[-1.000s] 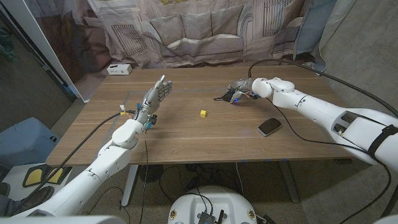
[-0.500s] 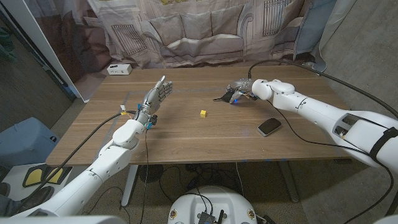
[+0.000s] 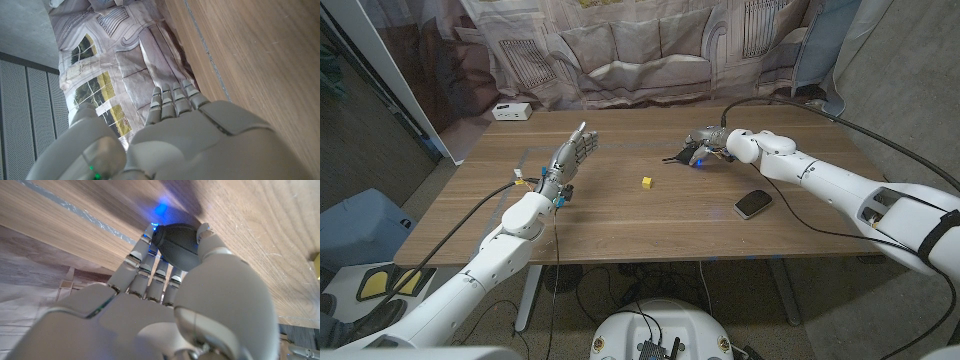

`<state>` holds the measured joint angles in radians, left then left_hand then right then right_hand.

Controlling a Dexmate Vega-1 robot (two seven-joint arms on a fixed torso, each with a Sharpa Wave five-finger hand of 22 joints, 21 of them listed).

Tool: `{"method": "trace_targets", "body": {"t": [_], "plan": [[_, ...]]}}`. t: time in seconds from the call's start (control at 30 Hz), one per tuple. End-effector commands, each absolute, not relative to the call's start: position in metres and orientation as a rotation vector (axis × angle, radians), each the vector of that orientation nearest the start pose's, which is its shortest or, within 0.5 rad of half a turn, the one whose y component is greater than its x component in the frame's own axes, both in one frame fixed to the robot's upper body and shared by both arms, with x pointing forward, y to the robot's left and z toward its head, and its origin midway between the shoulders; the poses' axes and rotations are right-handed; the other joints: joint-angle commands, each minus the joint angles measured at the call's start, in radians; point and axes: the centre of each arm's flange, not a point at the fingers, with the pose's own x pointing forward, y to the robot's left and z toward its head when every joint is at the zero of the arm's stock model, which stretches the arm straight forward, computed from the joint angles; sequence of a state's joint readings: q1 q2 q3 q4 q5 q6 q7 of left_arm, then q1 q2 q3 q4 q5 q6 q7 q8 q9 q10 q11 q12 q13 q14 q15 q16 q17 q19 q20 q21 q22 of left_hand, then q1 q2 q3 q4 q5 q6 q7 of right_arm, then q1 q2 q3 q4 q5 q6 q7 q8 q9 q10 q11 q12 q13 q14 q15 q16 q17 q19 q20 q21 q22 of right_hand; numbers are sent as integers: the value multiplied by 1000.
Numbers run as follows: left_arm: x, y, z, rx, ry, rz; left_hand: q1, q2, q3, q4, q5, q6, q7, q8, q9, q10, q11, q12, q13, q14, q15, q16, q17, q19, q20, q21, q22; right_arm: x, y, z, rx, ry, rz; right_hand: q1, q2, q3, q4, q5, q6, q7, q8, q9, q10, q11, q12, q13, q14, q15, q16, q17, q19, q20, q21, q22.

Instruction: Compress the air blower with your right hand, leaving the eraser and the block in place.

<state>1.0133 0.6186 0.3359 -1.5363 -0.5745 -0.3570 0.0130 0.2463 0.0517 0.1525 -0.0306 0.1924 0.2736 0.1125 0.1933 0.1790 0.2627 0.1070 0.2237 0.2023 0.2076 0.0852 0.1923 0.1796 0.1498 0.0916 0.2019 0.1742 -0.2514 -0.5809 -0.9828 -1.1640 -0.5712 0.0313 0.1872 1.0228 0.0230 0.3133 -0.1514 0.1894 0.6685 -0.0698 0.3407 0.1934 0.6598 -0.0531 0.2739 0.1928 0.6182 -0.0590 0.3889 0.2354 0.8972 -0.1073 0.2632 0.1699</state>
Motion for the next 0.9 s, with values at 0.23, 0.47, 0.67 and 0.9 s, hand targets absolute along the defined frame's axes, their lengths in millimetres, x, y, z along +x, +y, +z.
{"method": "trace_targets", "body": {"t": [0.23, 0.47, 0.67, 0.9], "plan": [[597, 282, -34, 75, -687, -255, 4, 10, 2, -8, -2, 6, 1, 2, 4, 9, -4, -1, 2, 7, 2, -2, 1, 9, -2, -3, 5, 693, -195, 65, -1564, -544, 141, -12, 14, 1, 10, -3, 16, 5, 5, 3, 19, 0, 3, 2, 17, -80, 8, 4, 6, 2, 3, 6], [598, 280, -31, 80, -694, -260, 4, 11, 3, -9, -2, 7, 1, 2, 4, 6, -2, -2, 2, 7, 2, -2, 1, 9, -2, -3, 5, 687, -198, 67, -1538, -567, 119, -12, 18, 0, 11, -3, 21, 5, 4, 2, 25, -1, 2, 2, 18, -79, 8, 5, 7, 3, 2, 6], [598, 281, -31, 80, -695, -258, 5, 12, 4, -10, -2, 7, 1, 2, 4, 8, -1, -1, 2, 8, 1, -2, 1, 9, -3, -3, 5, 682, -199, 68, -1519, -593, 102, -13, 21, 0, 12, -3, 22, 5, 2, 2, 29, 1, 1, 2, 19, -80, 8, 6, 7, 4, 2, 6], [598, 280, -29, 78, -699, -259, 6, 13, 4, -11, -3, 8, 1, 1, 4, 9, -2, -1, 2, 8, 1, -2, 1, 9, -3, -3, 5, 675, -199, 71, -1490, -627, 76, -15, 20, -1, 12, -4, 21, 3, -1, 2, 31, -1, -1, 2, 21, -80, 6, 5, 8, 6, 1, 7]]}}
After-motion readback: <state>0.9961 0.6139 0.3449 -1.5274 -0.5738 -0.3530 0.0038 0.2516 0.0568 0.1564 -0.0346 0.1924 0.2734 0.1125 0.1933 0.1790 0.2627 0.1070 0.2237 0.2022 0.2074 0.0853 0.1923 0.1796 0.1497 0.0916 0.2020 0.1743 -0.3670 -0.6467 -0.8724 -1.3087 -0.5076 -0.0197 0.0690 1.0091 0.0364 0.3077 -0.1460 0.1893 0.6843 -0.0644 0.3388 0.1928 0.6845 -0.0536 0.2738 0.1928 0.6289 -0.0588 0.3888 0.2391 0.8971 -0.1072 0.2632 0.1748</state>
